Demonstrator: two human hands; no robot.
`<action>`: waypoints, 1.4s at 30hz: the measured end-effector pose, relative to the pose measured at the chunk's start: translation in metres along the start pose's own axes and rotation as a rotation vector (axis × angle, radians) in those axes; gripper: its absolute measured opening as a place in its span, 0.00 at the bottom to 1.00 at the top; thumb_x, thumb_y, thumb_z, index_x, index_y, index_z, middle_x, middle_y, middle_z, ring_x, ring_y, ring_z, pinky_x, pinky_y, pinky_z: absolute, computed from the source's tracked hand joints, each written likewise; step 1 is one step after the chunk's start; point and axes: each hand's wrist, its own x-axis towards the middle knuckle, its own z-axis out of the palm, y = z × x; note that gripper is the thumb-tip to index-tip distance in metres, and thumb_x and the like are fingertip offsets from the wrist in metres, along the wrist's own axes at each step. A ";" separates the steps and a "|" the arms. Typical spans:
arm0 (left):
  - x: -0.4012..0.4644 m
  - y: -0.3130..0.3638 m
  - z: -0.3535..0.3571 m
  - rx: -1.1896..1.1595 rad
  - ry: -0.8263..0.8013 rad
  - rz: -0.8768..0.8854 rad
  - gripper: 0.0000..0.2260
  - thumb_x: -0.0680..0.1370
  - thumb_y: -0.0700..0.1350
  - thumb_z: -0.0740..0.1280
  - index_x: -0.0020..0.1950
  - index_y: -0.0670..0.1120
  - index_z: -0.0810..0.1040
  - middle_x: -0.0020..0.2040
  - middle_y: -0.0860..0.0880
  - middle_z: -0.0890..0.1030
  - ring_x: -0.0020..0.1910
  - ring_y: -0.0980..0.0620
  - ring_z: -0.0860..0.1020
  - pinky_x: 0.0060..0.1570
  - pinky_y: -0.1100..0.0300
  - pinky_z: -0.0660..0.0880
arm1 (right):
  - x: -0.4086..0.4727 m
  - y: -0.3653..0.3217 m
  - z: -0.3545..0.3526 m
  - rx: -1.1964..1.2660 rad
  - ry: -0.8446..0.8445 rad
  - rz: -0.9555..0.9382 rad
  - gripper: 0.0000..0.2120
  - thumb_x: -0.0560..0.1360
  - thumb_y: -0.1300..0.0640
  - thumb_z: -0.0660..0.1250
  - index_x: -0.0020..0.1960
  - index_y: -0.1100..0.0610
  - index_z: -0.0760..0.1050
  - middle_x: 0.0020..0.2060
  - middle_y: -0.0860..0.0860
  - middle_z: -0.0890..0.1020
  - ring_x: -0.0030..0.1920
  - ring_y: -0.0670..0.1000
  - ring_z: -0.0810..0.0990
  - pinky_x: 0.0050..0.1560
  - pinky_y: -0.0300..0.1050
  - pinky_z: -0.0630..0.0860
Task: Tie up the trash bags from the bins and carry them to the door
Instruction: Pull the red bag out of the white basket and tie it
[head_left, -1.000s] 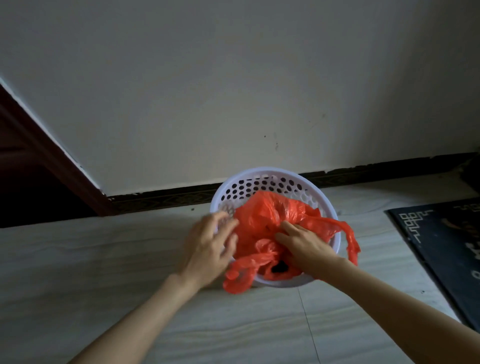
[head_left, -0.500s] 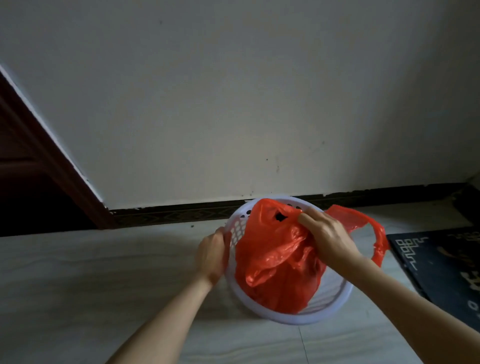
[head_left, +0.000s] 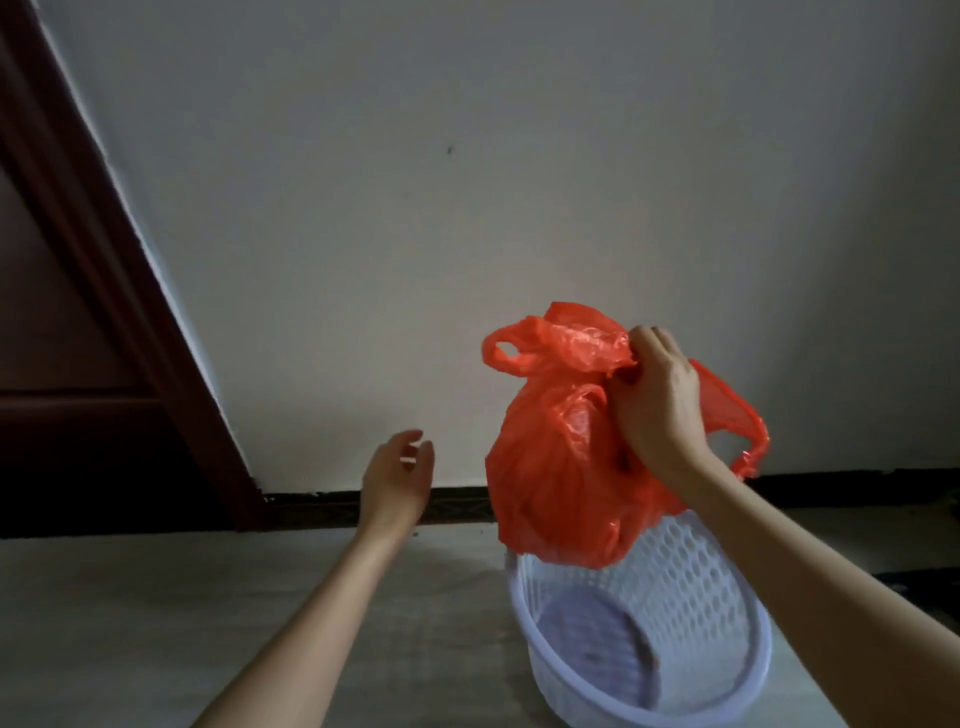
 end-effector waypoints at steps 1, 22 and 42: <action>0.008 0.009 -0.013 -0.050 0.034 0.035 0.12 0.78 0.44 0.62 0.61 0.42 0.75 0.53 0.41 0.80 0.45 0.51 0.75 0.45 0.63 0.67 | 0.004 -0.013 0.004 0.029 0.022 -0.028 0.07 0.62 0.63 0.58 0.40 0.59 0.70 0.39 0.56 0.73 0.40 0.60 0.74 0.36 0.40 0.56; -0.055 -0.111 -0.162 0.045 -0.146 0.295 0.10 0.72 0.55 0.65 0.50 0.54 0.78 0.49 0.57 0.76 0.50 0.61 0.77 0.53 0.68 0.72 | -0.143 -0.100 0.193 0.008 -1.037 0.002 0.20 0.69 0.62 0.64 0.61 0.54 0.70 0.54 0.58 0.73 0.56 0.61 0.76 0.53 0.48 0.73; -0.029 -0.084 -0.181 -0.567 0.043 0.037 0.22 0.66 0.35 0.64 0.55 0.55 0.68 0.50 0.44 0.78 0.46 0.51 0.78 0.40 0.65 0.77 | -0.093 0.004 0.150 -0.311 -0.900 0.482 0.31 0.72 0.53 0.68 0.66 0.65 0.58 0.49 0.61 0.74 0.47 0.59 0.75 0.45 0.49 0.72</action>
